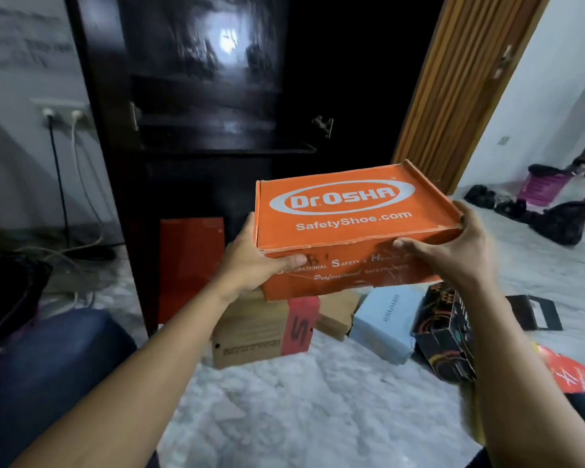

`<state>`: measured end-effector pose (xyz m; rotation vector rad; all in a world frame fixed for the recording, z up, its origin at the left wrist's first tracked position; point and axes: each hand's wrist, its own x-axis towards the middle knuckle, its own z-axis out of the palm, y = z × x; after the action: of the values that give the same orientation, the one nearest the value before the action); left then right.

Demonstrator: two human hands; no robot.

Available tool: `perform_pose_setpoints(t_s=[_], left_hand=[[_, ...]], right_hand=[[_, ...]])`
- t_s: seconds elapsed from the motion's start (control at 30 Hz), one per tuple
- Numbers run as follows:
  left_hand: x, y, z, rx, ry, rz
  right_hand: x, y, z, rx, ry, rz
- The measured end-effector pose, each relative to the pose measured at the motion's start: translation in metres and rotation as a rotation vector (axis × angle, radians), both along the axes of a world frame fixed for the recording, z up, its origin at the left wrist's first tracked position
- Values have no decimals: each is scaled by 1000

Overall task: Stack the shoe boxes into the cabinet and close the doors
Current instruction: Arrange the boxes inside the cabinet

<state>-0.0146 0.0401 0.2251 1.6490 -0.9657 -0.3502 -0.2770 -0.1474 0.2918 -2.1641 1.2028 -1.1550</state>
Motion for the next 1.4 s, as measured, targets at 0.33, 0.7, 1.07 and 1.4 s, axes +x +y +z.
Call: perform_pose_setpoints(t_s=[0.33,0.7,1.07,1.4], left_hand=[[87,10,74,176,9,122],[219,-90,-8,312,259,206],[360,-165,-40,281,170,313],[431,-174,-69,327,114,416]], right_hand=[[125,-43,57,32,105,221],[288,-159,-49,140,165,297],[444,-238,-115,188,-25,315],[528,-248,-169,247,-112,389]])
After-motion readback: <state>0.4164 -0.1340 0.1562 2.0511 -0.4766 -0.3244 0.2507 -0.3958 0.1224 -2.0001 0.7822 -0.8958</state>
